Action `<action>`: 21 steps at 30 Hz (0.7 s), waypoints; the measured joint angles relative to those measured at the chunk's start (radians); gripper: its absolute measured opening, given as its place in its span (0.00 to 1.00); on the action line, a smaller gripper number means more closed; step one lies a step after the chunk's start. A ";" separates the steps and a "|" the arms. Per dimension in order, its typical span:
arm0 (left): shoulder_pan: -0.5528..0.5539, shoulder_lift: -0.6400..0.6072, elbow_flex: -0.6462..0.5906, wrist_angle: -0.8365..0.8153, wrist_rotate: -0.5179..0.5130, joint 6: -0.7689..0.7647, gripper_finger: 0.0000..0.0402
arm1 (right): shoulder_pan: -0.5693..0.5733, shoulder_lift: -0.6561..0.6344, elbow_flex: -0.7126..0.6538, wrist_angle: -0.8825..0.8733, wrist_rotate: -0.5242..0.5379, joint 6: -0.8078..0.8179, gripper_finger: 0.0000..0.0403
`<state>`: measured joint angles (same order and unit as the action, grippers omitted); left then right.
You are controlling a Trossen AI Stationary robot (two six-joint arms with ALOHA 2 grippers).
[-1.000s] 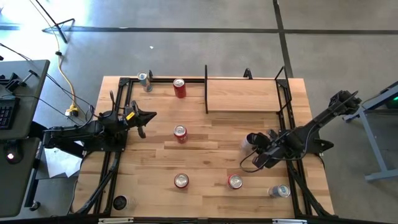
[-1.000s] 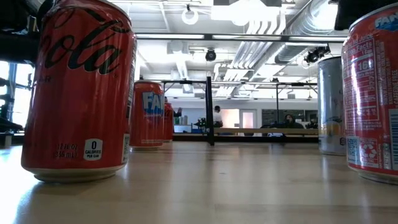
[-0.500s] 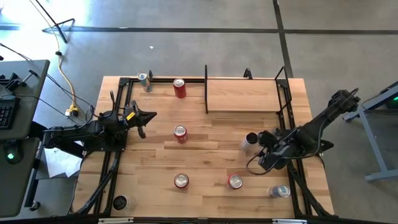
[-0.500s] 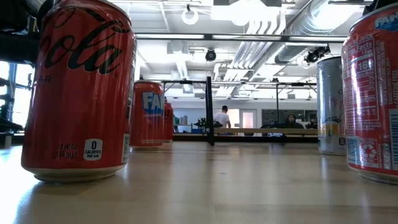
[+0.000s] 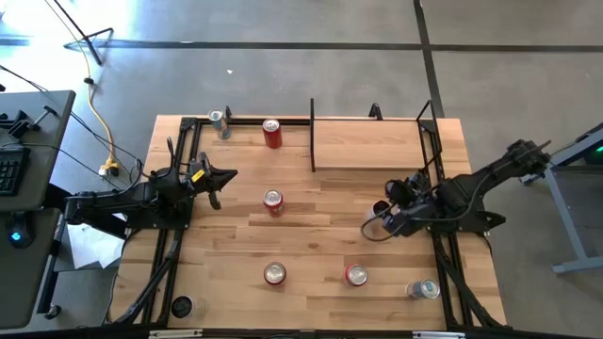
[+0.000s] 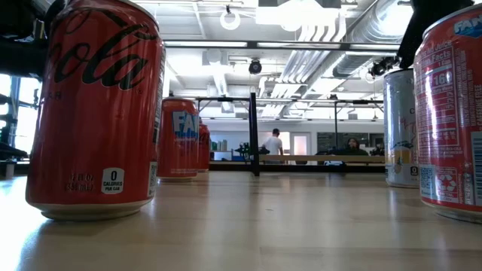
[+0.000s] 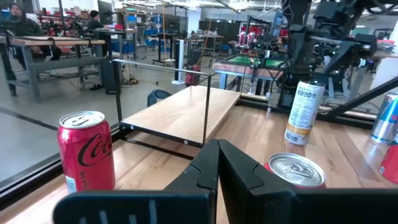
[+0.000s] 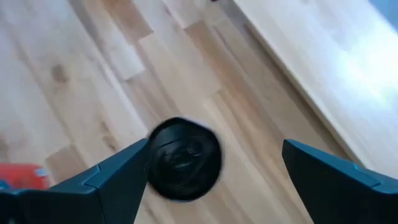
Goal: Place canned beverage on shelf
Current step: Put the top white-yellow soda can on the shelf
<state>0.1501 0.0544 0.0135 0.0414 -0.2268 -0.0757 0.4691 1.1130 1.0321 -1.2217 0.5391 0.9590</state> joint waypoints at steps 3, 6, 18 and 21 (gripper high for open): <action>0.000 0.000 0.000 0.000 0.007 0.001 0.00 | -0.016 0.000 0.000 0.013 -0.028 -0.024 0.86; 0.000 0.000 0.000 0.000 0.007 0.001 0.00 | -0.032 0.007 0.000 0.050 -0.057 -0.046 0.86; 0.000 0.038 0.000 -0.001 0.007 0.000 0.00 | -0.113 0.112 0.005 0.065 -0.114 -0.126 0.86; 0.000 0.056 0.000 -0.001 0.007 0.000 0.00 | -0.118 0.113 0.004 0.070 -0.122 -0.143 0.86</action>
<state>0.1497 0.1106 0.0135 0.0406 -0.2195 -0.0753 0.3508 1.2258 1.0359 -1.1516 0.4168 0.8155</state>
